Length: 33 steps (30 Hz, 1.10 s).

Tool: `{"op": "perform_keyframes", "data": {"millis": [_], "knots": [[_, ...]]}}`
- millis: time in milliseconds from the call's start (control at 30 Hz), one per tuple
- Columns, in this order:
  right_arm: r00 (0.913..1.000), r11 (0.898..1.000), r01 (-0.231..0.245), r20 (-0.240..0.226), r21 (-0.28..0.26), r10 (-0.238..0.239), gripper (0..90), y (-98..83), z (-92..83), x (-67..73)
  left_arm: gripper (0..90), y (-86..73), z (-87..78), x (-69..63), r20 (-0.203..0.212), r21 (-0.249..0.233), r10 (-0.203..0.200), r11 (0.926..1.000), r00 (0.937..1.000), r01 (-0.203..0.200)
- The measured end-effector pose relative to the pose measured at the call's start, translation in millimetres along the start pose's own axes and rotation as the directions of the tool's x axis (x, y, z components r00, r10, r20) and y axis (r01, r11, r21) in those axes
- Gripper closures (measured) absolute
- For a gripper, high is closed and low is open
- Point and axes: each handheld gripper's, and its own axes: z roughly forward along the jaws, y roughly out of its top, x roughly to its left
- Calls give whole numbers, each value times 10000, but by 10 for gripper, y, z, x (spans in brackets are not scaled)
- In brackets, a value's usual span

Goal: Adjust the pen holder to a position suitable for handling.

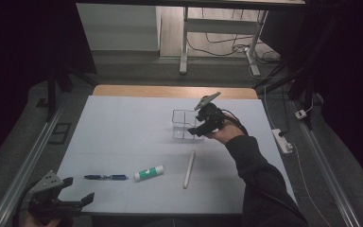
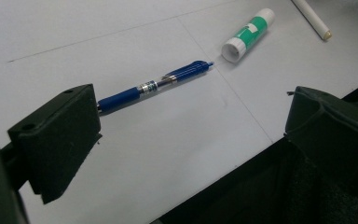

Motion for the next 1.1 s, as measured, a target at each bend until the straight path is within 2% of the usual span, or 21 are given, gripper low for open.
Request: {"op": "perform_keyframes", "data": {"millis": [133, 233, 267, 300, 367, 467, 500, 567, 600, 633, 667, 700, 767, 900, 933, 967, 1033, 1100], "knots": [[9964, 9956, 825, -226, 454, -816, 479, 72, 103, -64, 36, 0, 0, 2, 14, 2, -6, 10000, 10000, 6], [9898, 9865, 1402, -385, 843, -1374, 576, 118, 163, -111, 36, 1, 1, 2, 27, 12, -10, 10000, 10000, 9], [9898, 9865, 1402, -385, 843, -1374, 576, 118, 163, -111, 36, 1, 2, 2, 29, 14, -13, 10000, 10000, 13], [9870, 9833, 1534, -635, 980, -1476, 623, 144, 201, -136, 37, 1, 3, 3, 32, 22, -16, 10000, 10000, 16], [9829, 9786, 1753, -763, 1079, -1677, 680, 167, 233, -158, 37, 2, 3, 3, 33, 26, -18, 10000, 10000, 18], [9790, 9743, 1929, -894, 1161, -1831, 718, 186, 254, -177, 37, 2, 3, 3, 33, 30, -23, 10000, 10000, 23], [9734, 9687, 2154, -1067, 1234, -2029, 757, 201, 266, -194, 38, 2, 4, 3, 33, 33, -29, 10000, 10000, 29], [9685, 9623, 2331, -1223, 1401, -2168, 783, 212, 277, -197, 38, 1, 4, 5, 36, 32, -44, 10000, 10000, 44], [9690, 9619, 2277, -1325, 1511, -2085, 818, 213, 277, -184, 38, 1, 4, 5, 36, 32, -44, 10000, 10000, 44], [9609, 9557, 2564, -1449, 1448, -2358, 837, 220, 289, -192, 38, 2, 4, 5, 32, 38, -54, 10000, 10000, 54], [9637, 9559, 2471, -1431, 1588, -2253, 846, 221, 282, -169, 38, 2, 4, 5, 32, 38, -54, 10000, 10000, 54], [9565, 9489, 2749, -1441, 1547, -2536, 852, 228, 287, -170, 38, 2, 4, 5, 33, 37, -56, 10000, 10000, 56], [9500, 9415, 2984, -1439, 1567, -2772, 867, 237, 285, -160, 39, 2, 4, 5, 32, 42, -55, 10000, 10000, 55], [9468, 9421, 2973, -1754, 1553, -2699, 884, 246, 290, -164, 39, 2, 5, 5, 22, 38, -87, 10000, 10000, 87], [9417, 9359, 3122, -1828, 1629, -2824, 885, 250, 283, -160, 39, 2, 6, 6, 26, 34, -93, 10000, 10000, 93], [9383, 9301, 3304, -1631, 1606, -3051, 886, 252, 282, -136, 39, 2, 6, 6, 27, 32, -99, 9999, 9999, 99], [9291, 9215, 3544, -1709, 1589, -3279, 886, 280, 286, -128, 39, 2, 5, 7, 29, 34, -101, 9999, 9999, 101], [9246, 9180, 3644, -1786, 1564, -3365, 887, 311, 276, -90, 39, 2, 5, 6, 24, 36, -96, 9999, 10000, 96]]}}
